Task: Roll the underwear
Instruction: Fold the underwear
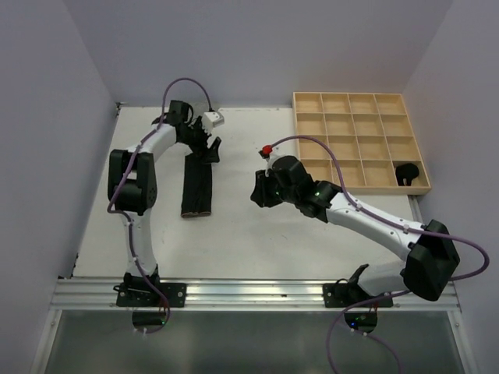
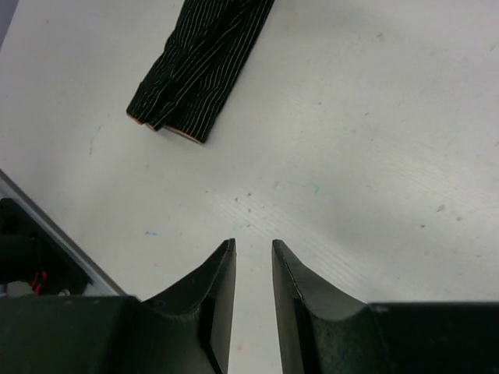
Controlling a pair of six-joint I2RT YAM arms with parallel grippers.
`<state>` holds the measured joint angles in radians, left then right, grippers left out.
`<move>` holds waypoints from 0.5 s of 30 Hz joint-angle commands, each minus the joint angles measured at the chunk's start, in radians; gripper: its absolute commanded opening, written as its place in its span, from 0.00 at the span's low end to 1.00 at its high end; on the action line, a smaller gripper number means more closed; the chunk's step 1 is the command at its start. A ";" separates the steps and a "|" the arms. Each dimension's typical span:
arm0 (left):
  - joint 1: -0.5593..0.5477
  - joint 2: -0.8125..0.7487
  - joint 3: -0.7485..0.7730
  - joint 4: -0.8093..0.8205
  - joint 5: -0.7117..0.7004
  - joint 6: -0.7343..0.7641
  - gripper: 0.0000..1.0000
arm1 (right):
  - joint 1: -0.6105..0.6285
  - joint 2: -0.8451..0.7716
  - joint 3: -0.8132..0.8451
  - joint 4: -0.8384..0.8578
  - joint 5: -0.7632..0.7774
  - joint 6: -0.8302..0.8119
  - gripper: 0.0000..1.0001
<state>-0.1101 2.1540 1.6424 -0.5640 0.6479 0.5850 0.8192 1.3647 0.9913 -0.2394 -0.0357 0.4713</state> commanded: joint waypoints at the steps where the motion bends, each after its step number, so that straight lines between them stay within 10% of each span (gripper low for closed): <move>1: -0.022 -0.087 0.137 0.012 -0.039 -0.028 1.00 | 0.014 -0.033 0.095 -0.061 0.147 -0.124 0.29; 5: -0.013 -0.281 0.036 0.193 -0.113 -0.155 1.00 | 0.028 -0.018 0.153 -0.037 0.206 -0.207 0.34; 8: 0.051 -0.417 -0.059 0.262 -0.183 -0.326 1.00 | 0.025 0.057 0.158 0.083 0.149 -0.206 0.67; 10: 0.081 -0.457 -0.075 0.208 -0.140 -0.271 1.00 | 0.024 0.168 0.199 0.149 0.087 -0.197 0.70; 15: 0.154 -0.515 -0.212 0.053 -0.174 -0.224 0.72 | 0.024 0.468 0.437 0.083 -0.074 -0.142 0.38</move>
<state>0.0151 1.6321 1.5433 -0.4179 0.5175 0.3759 0.8413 1.6882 1.3148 -0.1616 0.0025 0.3065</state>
